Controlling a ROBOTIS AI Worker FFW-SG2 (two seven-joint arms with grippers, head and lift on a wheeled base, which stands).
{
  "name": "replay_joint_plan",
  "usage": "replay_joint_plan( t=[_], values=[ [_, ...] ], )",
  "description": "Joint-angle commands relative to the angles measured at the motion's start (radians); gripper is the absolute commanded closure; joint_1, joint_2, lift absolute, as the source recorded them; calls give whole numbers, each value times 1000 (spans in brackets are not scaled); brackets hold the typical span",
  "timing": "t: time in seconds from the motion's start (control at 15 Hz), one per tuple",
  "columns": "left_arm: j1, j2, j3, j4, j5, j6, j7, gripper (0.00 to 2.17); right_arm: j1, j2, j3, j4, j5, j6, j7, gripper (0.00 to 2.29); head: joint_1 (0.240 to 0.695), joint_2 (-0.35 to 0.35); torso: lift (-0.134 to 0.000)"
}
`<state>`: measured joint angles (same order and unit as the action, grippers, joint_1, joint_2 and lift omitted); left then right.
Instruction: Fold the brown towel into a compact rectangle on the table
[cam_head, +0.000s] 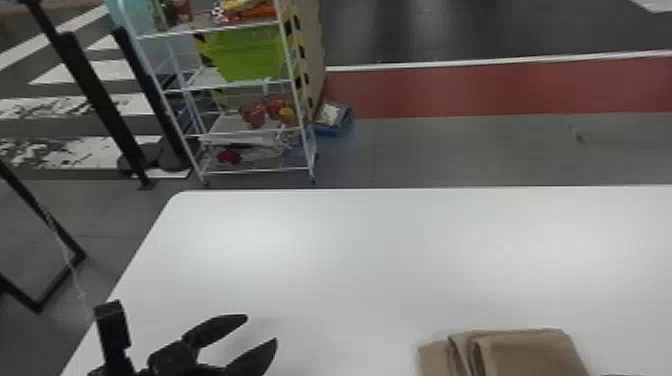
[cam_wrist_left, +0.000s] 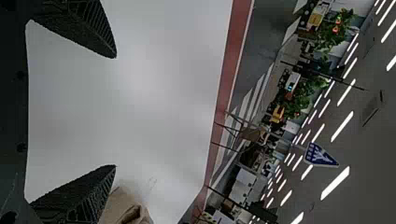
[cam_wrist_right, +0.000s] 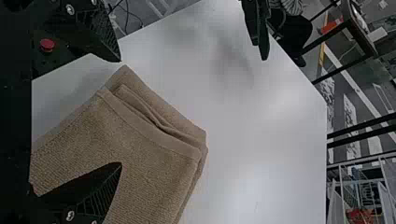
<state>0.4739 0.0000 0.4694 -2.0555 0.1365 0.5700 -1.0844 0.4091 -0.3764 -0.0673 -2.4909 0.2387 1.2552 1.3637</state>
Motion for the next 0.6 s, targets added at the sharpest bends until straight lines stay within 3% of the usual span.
replay_joint_plan(
  t=[0.0, 0.07, 0.13, 0.33, 0.53],
  values=[
    [-1, -3, 0, 2, 0, 0, 0, 29, 66, -88, 4, -26, -29, -50, 3, 647, 695, 177, -122],
    [-1, -3, 0, 5, 0, 0, 0, 29, 92, -156, 12, -32, -65, -72, 3, 1484, 695, 177, -122],
    [-3, -3, 0, 6, -2, 0, 0, 29, 108, -167, 6, -42, -75, -75, 3, 2010, 695, 176, -122],
    [-3, -3, 0, 9, -2, 0, 0, 29, 154, -194, -22, -45, -70, -133, 3, 2084, 695, 172, -122],
    [-4, -3, 0, 6, -2, 0, -2, 29, 194, -249, -14, -43, -41, -145, 3, 2091, 695, 156, -122]
  ],
)
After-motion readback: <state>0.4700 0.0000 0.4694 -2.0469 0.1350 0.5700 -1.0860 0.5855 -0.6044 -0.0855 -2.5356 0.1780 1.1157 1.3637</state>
